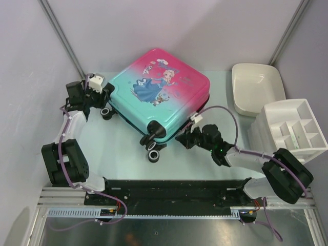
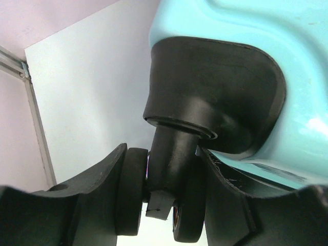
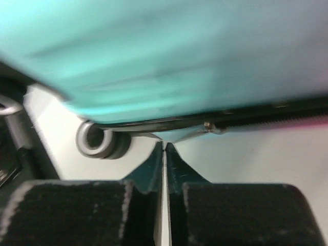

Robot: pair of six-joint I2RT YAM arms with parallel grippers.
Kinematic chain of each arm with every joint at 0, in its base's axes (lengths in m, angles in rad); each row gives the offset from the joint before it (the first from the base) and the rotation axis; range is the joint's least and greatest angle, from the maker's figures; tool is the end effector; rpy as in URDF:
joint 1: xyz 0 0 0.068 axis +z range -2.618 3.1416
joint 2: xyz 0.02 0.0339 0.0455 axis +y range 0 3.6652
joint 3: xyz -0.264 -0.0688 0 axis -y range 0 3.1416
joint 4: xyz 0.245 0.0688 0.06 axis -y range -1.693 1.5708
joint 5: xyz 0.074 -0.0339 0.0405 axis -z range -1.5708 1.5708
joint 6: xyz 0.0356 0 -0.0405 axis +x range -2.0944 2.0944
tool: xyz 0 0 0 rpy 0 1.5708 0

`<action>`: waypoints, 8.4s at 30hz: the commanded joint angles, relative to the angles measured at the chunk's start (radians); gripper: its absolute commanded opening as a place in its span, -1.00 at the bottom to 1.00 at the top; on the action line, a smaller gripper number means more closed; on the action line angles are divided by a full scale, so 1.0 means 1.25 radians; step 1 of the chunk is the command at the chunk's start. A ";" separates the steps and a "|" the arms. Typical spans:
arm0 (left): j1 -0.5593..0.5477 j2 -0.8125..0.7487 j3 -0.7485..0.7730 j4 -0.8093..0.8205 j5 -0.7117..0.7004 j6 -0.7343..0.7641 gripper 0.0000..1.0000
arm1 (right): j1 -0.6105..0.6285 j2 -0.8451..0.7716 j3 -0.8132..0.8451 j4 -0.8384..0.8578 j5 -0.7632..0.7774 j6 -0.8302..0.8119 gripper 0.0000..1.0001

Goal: Open, take out, and arrange the luggage

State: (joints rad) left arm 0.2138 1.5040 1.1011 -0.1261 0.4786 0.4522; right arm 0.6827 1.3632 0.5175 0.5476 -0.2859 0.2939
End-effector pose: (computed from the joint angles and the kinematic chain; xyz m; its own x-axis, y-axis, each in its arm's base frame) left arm 0.3381 0.0566 0.2828 -0.3561 0.3196 -0.8781 0.3956 0.9029 0.1682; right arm 0.2081 0.1821 0.1965 -0.4540 -0.0110 -0.8909 -0.7135 0.6034 0.3562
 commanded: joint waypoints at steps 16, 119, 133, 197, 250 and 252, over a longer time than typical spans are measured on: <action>0.002 -0.088 -0.120 -0.077 0.016 -0.233 -1.00 | 0.030 -0.177 -0.016 -0.082 -0.131 -0.152 -0.24; 0.158 0.029 -0.044 -0.120 0.036 -0.499 -1.00 | -0.057 0.261 0.238 0.135 -0.198 -0.057 -1.00; 0.154 -0.013 -0.100 -0.097 0.034 -0.515 -1.00 | 0.131 0.327 0.227 0.287 0.097 -0.047 -1.00; -0.569 -0.131 -0.052 -0.053 -0.032 0.014 0.76 | 0.034 0.188 0.132 0.182 0.105 0.047 -1.00; -0.397 -0.388 -0.501 0.223 0.130 -0.415 0.55 | 0.022 -0.023 0.086 -0.073 -0.028 0.051 0.27; -0.414 -0.387 -0.524 0.273 0.129 -0.444 0.55 | 0.017 -0.056 0.081 -0.097 -0.039 0.025 0.30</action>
State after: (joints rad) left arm -0.2684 1.0382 0.5068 0.0704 0.6117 0.0895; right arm 0.7033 1.3861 0.6399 0.5491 -0.2443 0.4107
